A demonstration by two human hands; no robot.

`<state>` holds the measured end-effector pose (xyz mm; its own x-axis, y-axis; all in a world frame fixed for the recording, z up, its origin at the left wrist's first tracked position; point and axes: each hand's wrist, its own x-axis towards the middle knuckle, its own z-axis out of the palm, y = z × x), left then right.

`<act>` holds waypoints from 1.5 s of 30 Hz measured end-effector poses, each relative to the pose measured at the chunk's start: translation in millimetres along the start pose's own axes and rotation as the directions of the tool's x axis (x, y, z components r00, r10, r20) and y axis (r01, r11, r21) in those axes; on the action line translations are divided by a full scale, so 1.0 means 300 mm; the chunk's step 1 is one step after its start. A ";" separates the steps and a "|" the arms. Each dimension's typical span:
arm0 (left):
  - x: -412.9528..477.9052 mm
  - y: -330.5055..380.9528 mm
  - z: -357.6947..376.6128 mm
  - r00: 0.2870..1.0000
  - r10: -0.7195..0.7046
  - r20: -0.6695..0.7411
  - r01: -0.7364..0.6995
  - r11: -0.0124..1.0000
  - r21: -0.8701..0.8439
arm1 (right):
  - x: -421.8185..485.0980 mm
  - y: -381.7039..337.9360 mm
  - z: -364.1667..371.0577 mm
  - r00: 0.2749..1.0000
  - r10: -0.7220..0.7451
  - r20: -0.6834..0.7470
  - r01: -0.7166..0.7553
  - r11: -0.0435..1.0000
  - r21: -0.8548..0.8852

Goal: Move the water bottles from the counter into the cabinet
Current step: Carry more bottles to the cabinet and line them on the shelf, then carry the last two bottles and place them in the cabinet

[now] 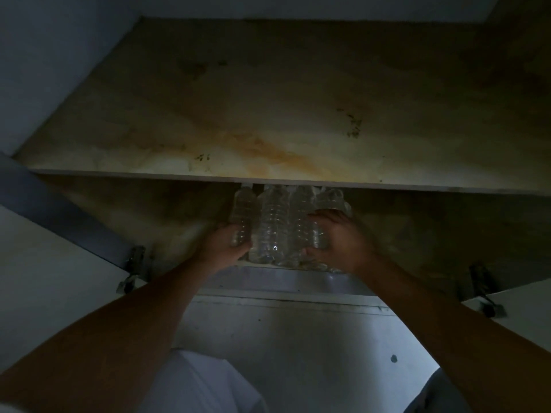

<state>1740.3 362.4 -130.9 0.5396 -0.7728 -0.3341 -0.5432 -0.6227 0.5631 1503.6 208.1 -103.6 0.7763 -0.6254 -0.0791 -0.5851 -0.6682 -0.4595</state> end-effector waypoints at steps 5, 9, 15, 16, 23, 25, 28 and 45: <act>-0.036 -0.019 -0.023 0.999 0.015 -0.037 -0.012 0.998 0.069 | -0.020 0.019 0.005 1.000 0.020 -0.022 -0.021 0.999 -0.026; -0.040 -0.020 -0.031 0.999 -0.022 -0.025 0.023 0.998 0.057 | -0.026 0.039 0.007 0.997 0.072 -0.025 -0.072 0.997 -0.019; -0.040 -0.010 -0.012 0.999 -0.032 0.000 0.032 0.999 -0.016 | -0.019 0.060 0.022 0.999 0.053 0.009 -0.053 0.998 -0.043; -0.047 -0.004 -0.012 1.000 -0.020 0.010 0.020 1.000 0.002 | -0.018 0.061 0.022 0.998 0.050 0.026 -0.048 0.997 -0.052; -0.277 0.125 -0.092 0.994 0.101 0.037 -0.105 0.983 0.151 | -0.203 -0.070 -0.157 0.972 0.199 0.123 -0.202 0.979 0.009; -0.428 0.215 -0.156 0.986 0.164 -0.023 -0.156 0.967 0.200 | -0.331 -0.140 -0.274 0.964 0.244 0.106 -0.250 0.967 0.042; -0.664 0.373 -0.302 0.960 0.280 -0.003 -0.258 0.887 0.383 | -0.541 -0.265 -0.475 0.954 0.294 0.054 -0.296 0.953 0.056; -1.636 1.230 -1.210 0.875 0.468 0.122 -0.447 0.687 0.573 | -1.305 -0.995 -1.608 0.936 0.353 0.011 -0.353 0.936 0.013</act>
<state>1508.5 556.3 515.0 0.1395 -0.9828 -0.1210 -0.9830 -0.1521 0.1027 1261.2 458.1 491.3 0.5223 -0.8167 -0.2454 -0.8185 -0.3993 -0.4131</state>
